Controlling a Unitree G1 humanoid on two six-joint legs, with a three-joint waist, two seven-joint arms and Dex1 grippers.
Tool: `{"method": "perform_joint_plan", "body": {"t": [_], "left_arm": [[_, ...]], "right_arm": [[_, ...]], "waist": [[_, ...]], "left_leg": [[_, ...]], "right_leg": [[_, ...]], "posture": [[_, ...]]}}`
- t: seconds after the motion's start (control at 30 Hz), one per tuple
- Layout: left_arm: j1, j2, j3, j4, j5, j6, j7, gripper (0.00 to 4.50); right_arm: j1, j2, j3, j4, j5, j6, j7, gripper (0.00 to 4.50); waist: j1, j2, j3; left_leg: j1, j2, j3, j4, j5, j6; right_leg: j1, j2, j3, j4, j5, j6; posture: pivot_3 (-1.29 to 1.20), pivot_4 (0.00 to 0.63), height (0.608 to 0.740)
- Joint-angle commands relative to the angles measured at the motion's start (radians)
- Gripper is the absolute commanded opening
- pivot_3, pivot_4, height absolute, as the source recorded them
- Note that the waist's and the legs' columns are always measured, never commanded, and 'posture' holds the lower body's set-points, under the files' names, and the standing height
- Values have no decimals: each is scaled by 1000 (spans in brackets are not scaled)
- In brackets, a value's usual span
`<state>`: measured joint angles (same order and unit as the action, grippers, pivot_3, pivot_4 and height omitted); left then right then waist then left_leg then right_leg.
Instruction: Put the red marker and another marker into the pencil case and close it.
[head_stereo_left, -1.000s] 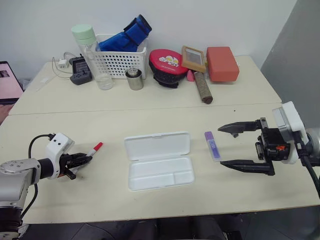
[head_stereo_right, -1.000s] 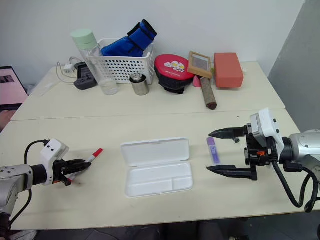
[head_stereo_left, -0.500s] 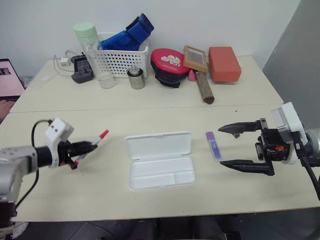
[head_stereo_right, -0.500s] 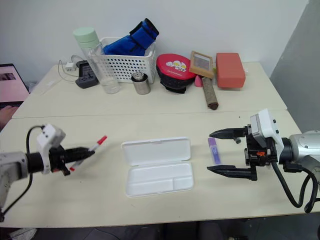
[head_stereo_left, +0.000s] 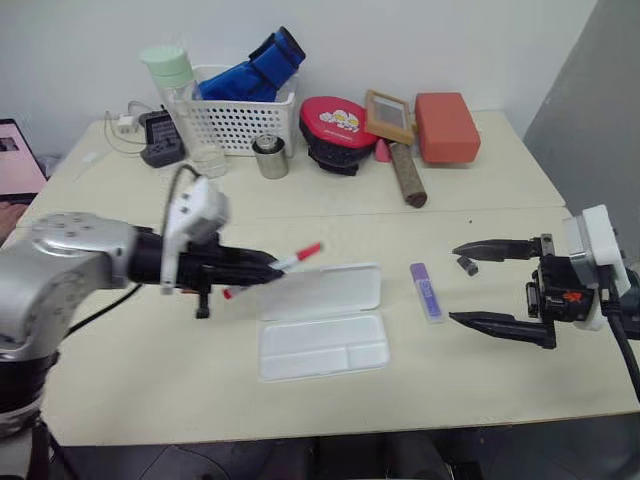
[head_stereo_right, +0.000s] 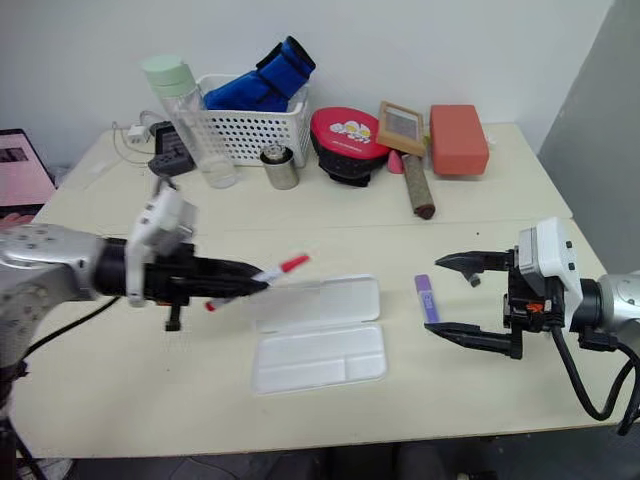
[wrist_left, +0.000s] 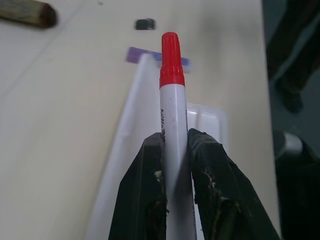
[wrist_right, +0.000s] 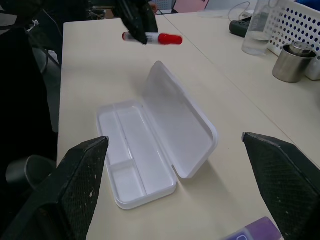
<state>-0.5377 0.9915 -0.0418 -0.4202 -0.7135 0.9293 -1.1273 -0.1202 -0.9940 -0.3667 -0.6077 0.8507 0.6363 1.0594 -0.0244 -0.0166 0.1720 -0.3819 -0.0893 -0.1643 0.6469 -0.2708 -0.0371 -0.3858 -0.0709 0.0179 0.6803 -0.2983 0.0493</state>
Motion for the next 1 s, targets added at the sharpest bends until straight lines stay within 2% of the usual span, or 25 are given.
{"method": "perform_joint_plan", "body": {"t": [0.03, 0.23, 0.37, 0.5, 0.7, 0.73, 0.83, 1.0], "left_arm": [[-26, -39, -127, 15, 81, -17, 14, 414], [-7, -84, -281, 36, 196, -87, -2, 414], [4, -106, -398, 105, 357, -180, 27, 414], [-5, -156, -388, 126, 344, -169, 22, 414], [-25, -176, -382, 142, 379, -180, 12, 414], [-27, -178, -378, 135, 377, -174, 11, 764], [-28, -178, -371, 122, 375, -164, 10, 1168], [-35, -183, -350, 89, 354, -134, 11, 2365]], "right_arm": [[17, 9, -46, -53, 14, -15, -32, 4500], [82, 15, -100, -102, 31, -5, -66, 4500], [109, 16, -124, -122, 43, 1, -85, 4500], [129, 10, -141, -134, 56, 5, -94, 4500], [143, 7, -153, -138, 63, 3, -101, 4500], [144, 7, -154, -139, 65, 4, -101, 4500], [148, 6, -156, -140, 68, 3, -103, 4500], [153, 7, -155, -133, 64, -3, -98, 4500]], "waist": [[0, -1, 0], [-1, -2, 1], [1, -3, 2], [2, -4, 2], [2, -4, 3], [2, -4, 3], [2, -4, 3], [2, -4, 3]], "left_leg": [[0, 0, 0, 0, 0, 0], [0, 1, 0, -1, 0, 0], [-1, 0, 0, 0, 0, 0], [0, 0, 0, 0, 0, 0], [0, 0, -1, 0, 0, 1], [0, 0, -1, 0, 0, 1], [0, 0, -1, 0, 0, 1], [0, 0, -1, 0, 0, 1]], "right_leg": [[0, 0, 0, 0, 0, 0], [-1, 0, 0, 0, 0, 0], [-1, 0, 0, 0, 0, 0], [0, 0, 0, 0, 0, 0], [0, 0, 0, 0, 0, 0], [0, 0, 0, 0, 0, 0], [0, 0, 0, 0, 0, 0], [0, 0, -1, 0, 0, 0]], "posture": [[0, 150, 740], [0, 150, 740], [0, 150, 740], [0, 150, 740], [0, 150, 740], [0, 150, 740], [0, 150, 740], [0, 150, 740]]}}
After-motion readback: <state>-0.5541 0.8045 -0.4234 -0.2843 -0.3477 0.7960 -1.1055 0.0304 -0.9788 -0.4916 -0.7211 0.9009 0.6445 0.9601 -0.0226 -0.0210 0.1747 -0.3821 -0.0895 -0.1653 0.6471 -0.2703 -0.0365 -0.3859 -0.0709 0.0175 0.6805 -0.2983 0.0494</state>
